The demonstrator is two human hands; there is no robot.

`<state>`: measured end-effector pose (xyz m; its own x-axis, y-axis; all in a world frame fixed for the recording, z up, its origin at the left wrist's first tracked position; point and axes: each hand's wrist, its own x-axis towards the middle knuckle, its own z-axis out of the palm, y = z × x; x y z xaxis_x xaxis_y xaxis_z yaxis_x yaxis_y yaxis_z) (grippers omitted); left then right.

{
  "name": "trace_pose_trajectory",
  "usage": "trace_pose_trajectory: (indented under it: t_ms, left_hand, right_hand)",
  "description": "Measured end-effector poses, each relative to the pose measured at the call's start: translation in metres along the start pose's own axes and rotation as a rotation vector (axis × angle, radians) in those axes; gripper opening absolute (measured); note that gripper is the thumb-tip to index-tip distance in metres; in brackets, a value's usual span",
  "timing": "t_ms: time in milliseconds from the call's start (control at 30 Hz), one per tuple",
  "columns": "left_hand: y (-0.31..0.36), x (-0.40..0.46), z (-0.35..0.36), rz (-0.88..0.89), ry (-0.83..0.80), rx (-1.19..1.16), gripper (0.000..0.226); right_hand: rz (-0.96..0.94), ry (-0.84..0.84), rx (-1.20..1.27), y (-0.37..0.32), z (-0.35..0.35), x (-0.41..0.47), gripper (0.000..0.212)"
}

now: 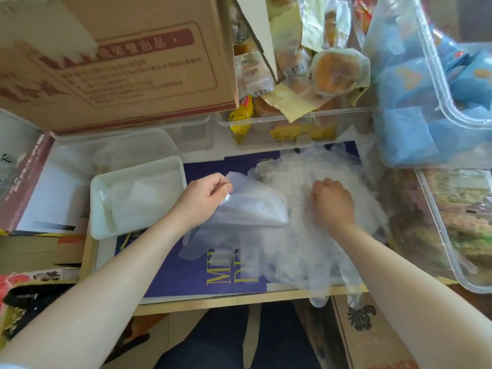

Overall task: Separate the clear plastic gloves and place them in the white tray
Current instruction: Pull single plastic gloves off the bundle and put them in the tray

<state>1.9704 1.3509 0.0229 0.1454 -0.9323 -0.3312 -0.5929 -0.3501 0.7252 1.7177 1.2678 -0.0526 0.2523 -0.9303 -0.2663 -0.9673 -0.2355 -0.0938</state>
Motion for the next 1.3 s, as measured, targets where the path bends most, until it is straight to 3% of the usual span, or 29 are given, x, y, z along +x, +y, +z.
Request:
trace_pose_trajectory:
  t_ms: [200,233,367,533,633,767,967,1033,1133,1300]
  left_hand:
    - [-0.006,0.004,-0.006,0.076,-0.125,-0.035,0.020]
    - [-0.007,0.004,-0.006,0.081,-0.129,-0.029,0.020]
    - [-0.010,0.006,-0.005,0.101,-0.165,-0.031,0.020]
    - [-0.007,0.007,-0.004,0.186,-0.203,-0.019,0.021]
    - [0.006,0.004,-0.002,0.328,-0.193,-0.035,0.020]
    - [0.025,0.003,0.001,0.520,-0.221,-0.027,0.014]
    - [0.044,0.000,0.003,0.711,-0.415,-0.005,0.014]
    - [0.046,-0.002,-0.001,0.720,-0.403,-0.052,0.018]
    - [0.042,-0.004,-0.012,0.585,-0.346,-0.185,0.010]
    - [0.030,-0.003,-0.032,0.459,-0.268,-0.278,0.014]
  right_hand:
    - [0.328,-0.039,0.261,0.000,-0.004,0.004,0.073]
    - [0.339,-0.038,0.253,-0.002,-0.005,0.003,0.070]
    - [0.320,0.091,0.195,-0.012,-0.007,-0.001,0.025]
    - [0.235,0.257,0.448,-0.012,-0.019,-0.016,0.027]
    - [0.062,0.406,0.493,-0.018,-0.035,-0.035,0.016]
    - [-0.021,0.236,0.782,-0.034,-0.067,-0.057,0.019]
    - [-0.231,-0.060,1.329,-0.043,-0.119,-0.081,0.025]
    - [-0.237,-0.030,1.430,-0.040,-0.127,-0.084,0.024]
    - [-0.142,0.017,1.517,-0.031,-0.131,-0.083,0.015]
    - [0.070,0.137,1.368,-0.026,-0.132,-0.078,0.023]
